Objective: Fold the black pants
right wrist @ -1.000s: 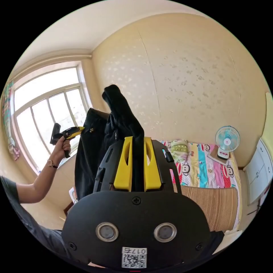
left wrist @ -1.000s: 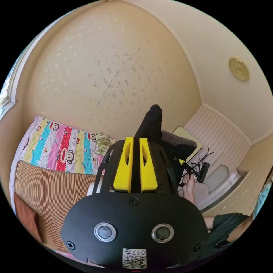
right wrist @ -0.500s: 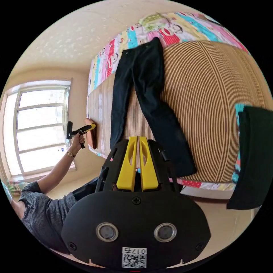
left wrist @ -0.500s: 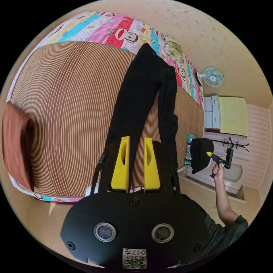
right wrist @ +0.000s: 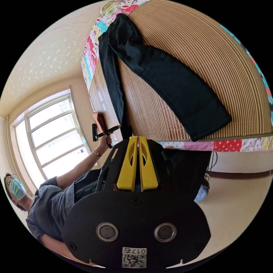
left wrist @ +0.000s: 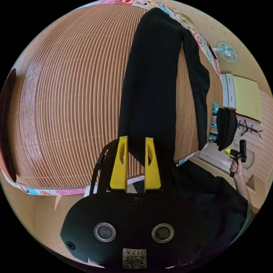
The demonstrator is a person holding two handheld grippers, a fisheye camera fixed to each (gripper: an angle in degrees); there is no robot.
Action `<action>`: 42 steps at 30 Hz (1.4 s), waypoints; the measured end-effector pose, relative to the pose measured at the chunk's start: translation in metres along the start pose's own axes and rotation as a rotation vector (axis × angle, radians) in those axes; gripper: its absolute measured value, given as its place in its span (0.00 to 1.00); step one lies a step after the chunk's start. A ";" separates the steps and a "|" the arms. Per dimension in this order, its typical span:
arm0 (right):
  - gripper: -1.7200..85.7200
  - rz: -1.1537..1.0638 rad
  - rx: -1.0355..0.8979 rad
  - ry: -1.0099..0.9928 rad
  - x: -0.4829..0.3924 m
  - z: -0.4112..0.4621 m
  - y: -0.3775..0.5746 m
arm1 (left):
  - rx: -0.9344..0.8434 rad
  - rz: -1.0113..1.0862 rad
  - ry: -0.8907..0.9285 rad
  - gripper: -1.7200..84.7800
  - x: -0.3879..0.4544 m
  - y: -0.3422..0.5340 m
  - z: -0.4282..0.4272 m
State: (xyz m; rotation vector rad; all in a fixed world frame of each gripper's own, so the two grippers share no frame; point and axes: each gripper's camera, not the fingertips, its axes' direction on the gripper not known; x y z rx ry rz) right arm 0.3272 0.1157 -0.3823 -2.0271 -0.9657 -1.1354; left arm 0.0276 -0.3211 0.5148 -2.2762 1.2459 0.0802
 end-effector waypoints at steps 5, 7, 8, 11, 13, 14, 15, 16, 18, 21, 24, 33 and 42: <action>0.02 -0.034 0.026 -0.081 -0.044 -0.038 -0.004 | -0.089 0.262 0.677 0.01 0.013 -0.015 -0.054; 0.02 -0.040 0.029 -0.084 -0.061 -0.054 -0.001 | -0.026 0.397 0.852 0.01 0.015 -0.005 -0.087; 0.02 -0.036 0.028 -0.079 -0.064 -0.057 0.000 | -0.040 0.446 0.918 0.01 0.013 0.001 -0.097; 0.03 0.005 0.011 -0.044 -0.073 -0.069 0.003 | -0.110 0.160 0.496 0.01 -0.019 0.011 -0.086; 0.03 0.007 -0.006 -0.036 -0.083 -0.079 0.005 | -0.162 -0.016 0.239 0.03 -0.044 0.021 -0.077; 0.03 0.007 -0.012 -0.034 -0.085 -0.081 0.006 | -0.151 -0.076 0.189 0.04 -0.057 0.028 -0.077; 0.03 0.012 -0.019 -0.029 -0.090 -0.087 0.006 | -0.135 -0.094 0.197 0.05 -0.062 0.030 -0.079; 0.04 0.015 -0.020 -0.021 -0.095 -0.094 0.007 | -0.101 -0.115 0.239 0.09 -0.070 0.034 -0.082; 0.05 0.013 -0.026 0.020 -0.102 -0.104 0.005 | -0.072 -0.152 0.259 0.12 -0.079 0.035 -0.086; 0.10 0.030 -0.069 0.203 -0.112 -0.121 -0.008 | -0.073 -0.223 0.232 0.13 -0.084 0.027 -0.096; 0.14 -0.006 -0.153 0.405 -0.122 -0.133 -0.032 | -0.045 -0.157 0.319 0.11 -0.065 0.011 -0.116; 0.16 -0.016 -0.225 0.553 -0.087 -0.171 -0.079 | -0.210 -0.096 0.504 0.02 0.014 0.004 -0.132; 0.07 -0.046 -0.273 0.183 -0.039 -0.199 0.011 | 0.044 -0.718 1.074 0.01 0.017 0.050 -0.085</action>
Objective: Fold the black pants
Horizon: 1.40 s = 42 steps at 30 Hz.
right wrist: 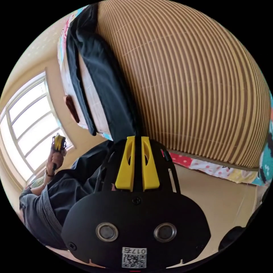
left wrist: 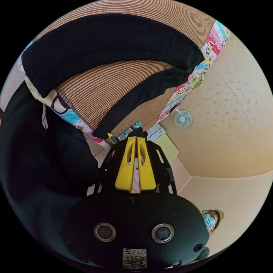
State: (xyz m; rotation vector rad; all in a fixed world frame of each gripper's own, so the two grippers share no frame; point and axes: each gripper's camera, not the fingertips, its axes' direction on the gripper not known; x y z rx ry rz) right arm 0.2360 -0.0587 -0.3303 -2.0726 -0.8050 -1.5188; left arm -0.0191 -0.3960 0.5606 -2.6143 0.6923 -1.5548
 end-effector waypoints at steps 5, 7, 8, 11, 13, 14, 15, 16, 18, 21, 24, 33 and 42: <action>0.05 -0.180 0.029 -0.219 -0.036 -0.012 0.079 | -0.176 0.318 -0.492 0.08 0.050 0.004 0.090; 0.05 -0.268 0.038 -0.219 -0.065 -0.023 0.112 | -0.241 0.480 -0.695 0.13 0.074 0.017 0.135; 0.05 -0.291 0.036 -0.215 -0.073 -0.024 0.119 | -0.272 0.570 -0.799 0.15 0.085 0.027 0.164; 0.05 -0.389 0.015 -0.219 -0.105 -0.029 0.148 | -0.295 0.729 -0.967 0.19 0.101 0.047 0.223; 0.05 -0.450 -0.024 -0.232 -0.125 -0.028 0.165 | -0.336 0.774 -1.081 0.20 0.101 0.053 0.255; 0.05 -0.469 -0.035 -0.236 -0.130 -0.027 0.168 | -0.356 0.790 -1.174 0.21 0.096 0.057 0.274; 0.05 -0.517 -0.050 -0.244 -0.140 -0.027 0.177 | -0.364 0.793 -1.217 0.21 0.093 0.059 0.281; 0.05 -0.561 -0.063 -0.242 -0.149 -0.027 0.186 | -0.381 0.795 -1.299 0.20 0.084 0.063 0.295; 0.04 -0.603 -0.099 -0.205 -0.158 -0.024 0.199 | -0.389 0.802 -1.410 0.15 0.066 0.072 0.308; 0.04 -0.666 -0.234 -0.096 -0.159 -0.015 0.214 | -0.358 0.863 -1.530 0.07 0.039 0.091 0.316; 0.04 -0.775 -0.314 0.145 -0.164 -0.032 0.229 | -0.313 0.846 -1.510 0.06 0.021 0.103 0.308; 0.13 -0.457 0.205 0.002 -0.104 -0.167 0.080 | -0.200 0.731 -1.350 0.06 0.004 0.112 0.263; 0.14 -0.131 0.360 -0.109 -0.097 -0.142 -0.048 | -0.149 0.686 -1.126 0.06 -0.015 0.112 0.226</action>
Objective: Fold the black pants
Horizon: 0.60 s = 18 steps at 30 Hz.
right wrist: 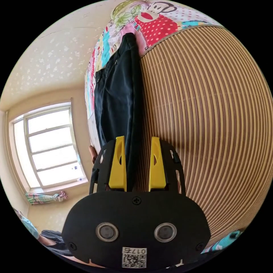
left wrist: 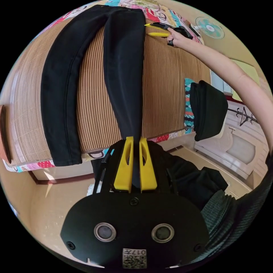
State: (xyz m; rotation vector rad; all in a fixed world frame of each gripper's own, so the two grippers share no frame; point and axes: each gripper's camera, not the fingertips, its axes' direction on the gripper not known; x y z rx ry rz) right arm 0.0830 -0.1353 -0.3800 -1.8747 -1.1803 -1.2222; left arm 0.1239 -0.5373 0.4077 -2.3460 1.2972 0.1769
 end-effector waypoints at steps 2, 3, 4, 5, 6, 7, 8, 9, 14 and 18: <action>0.12 -0.004 0.044 0.004 -0.007 0.006 -0.002 | 0.028 -0.039 0.085 0.06 -0.019 0.009 -0.003; 0.11 -0.012 0.064 0.005 -0.014 0.010 -0.003 | 0.038 -0.048 0.108 0.06 -0.024 0.012 -0.005; 0.09 0.000 0.088 0.015 -0.023 0.013 -0.001 | 0.061 -0.065 0.161 0.06 -0.035 0.019 -0.008; 0.08 0.002 0.105 0.032 -0.030 0.013 0.001 | 0.088 -0.077 0.219 0.06 -0.047 0.026 -0.011; 0.07 -0.013 0.142 0.100 -0.051 0.012 0.007 | 0.102 -0.081 0.248 0.05 -0.053 0.030 -0.013; 0.07 -0.050 0.176 0.195 -0.082 0.011 0.014 | 0.126 -0.081 0.299 0.05 -0.065 0.037 -0.017; 0.06 -0.079 0.190 0.248 -0.100 0.012 0.019 | 0.143 -0.076 0.335 0.05 -0.078 0.044 -0.021; 0.06 -0.157 0.237 0.360 -0.143 0.015 0.031 | 0.150 -0.075 0.351 0.05 -0.084 0.048 -0.024; 0.06 -0.481 0.322 0.554 -0.309 0.061 0.066 | 0.250 -0.032 0.386 0.05 -0.140 0.086 -0.077; 0.07 -0.555 0.226 0.460 -0.395 0.131 0.046 | 0.306 -0.025 0.349 0.06 -0.184 0.109 -0.114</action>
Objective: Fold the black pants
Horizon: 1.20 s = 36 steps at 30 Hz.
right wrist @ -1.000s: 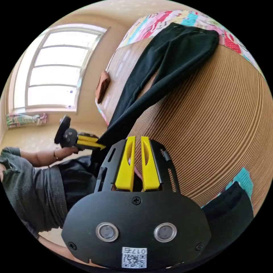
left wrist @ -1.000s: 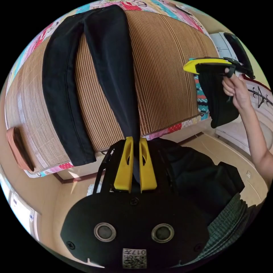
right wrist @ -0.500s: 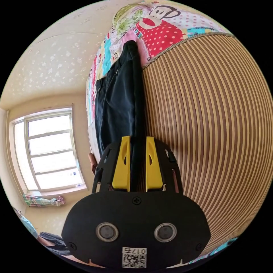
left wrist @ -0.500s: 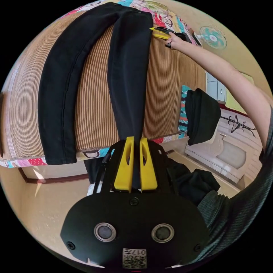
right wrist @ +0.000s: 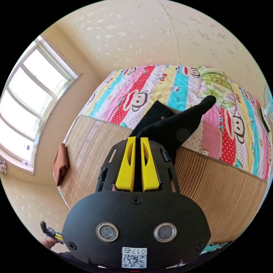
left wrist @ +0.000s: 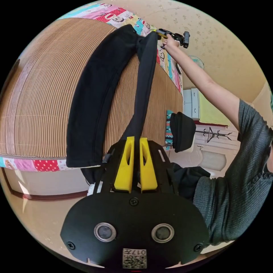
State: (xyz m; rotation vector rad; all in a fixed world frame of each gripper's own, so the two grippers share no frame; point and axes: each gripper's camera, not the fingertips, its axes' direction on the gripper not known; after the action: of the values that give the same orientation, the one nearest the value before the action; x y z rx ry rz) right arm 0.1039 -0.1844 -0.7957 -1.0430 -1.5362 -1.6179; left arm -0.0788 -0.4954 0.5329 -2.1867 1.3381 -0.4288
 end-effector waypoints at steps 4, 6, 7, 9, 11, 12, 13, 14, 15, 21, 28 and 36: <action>0.09 0.069 -0.097 -0.119 -0.032 0.058 -0.018 | 0.011 -0.112 -0.095 0.07 -0.069 0.003 -0.030; 0.10 0.121 -0.055 -0.157 -0.035 0.060 0.003 | -0.005 -0.200 -0.187 0.07 -0.103 0.005 -0.035; 0.10 0.117 -0.053 -0.214 -0.038 0.060 0.022 | 0.002 -0.231 -0.200 0.07 -0.122 0.007 -0.039; 0.11 0.070 -0.079 -0.275 -0.044 0.060 0.061 | -0.009 -0.256 -0.156 0.07 -0.146 0.005 -0.045; 0.11 0.049 -0.137 -0.281 -0.048 0.061 0.112 | -0.053 -0.272 -0.108 0.07 -0.166 0.001 -0.052; 0.12 0.067 -0.174 -0.290 -0.047 0.062 0.146 | -0.056 -0.267 -0.104 0.07 -0.167 0.000 -0.055; 0.12 0.115 -0.206 -0.336 -0.043 0.064 0.179 | -0.065 -0.250 -0.097 0.07 -0.169 -0.002 -0.062; 0.13 0.145 -0.216 -0.369 -0.040 0.065 0.194 | -0.077 -0.236 -0.092 0.07 -0.168 -0.003 -0.068; 0.14 0.216 -0.213 -0.434 -0.033 0.067 0.221 | -0.084 -0.229 -0.090 0.07 -0.167 -0.004 -0.072; 0.14 0.585 0.062 -0.670 0.018 0.085 0.236 | -0.146 -0.165 -0.066 0.07 -0.154 -0.011 -0.107; 0.06 0.572 -0.094 -0.465 0.032 0.103 0.137 | -0.174 -0.134 -0.002 0.07 -0.160 -0.016 -0.144; 0.11 0.548 -0.078 -0.443 0.047 0.094 0.099 | -0.127 -0.066 0.206 0.06 -0.163 -0.006 -0.198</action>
State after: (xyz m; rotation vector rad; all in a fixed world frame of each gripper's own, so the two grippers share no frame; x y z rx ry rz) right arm 0.1794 -0.0963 -0.7091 -1.7722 -1.2859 -1.1150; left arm -0.2527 -0.4025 0.6975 -2.3485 1.4379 -0.6247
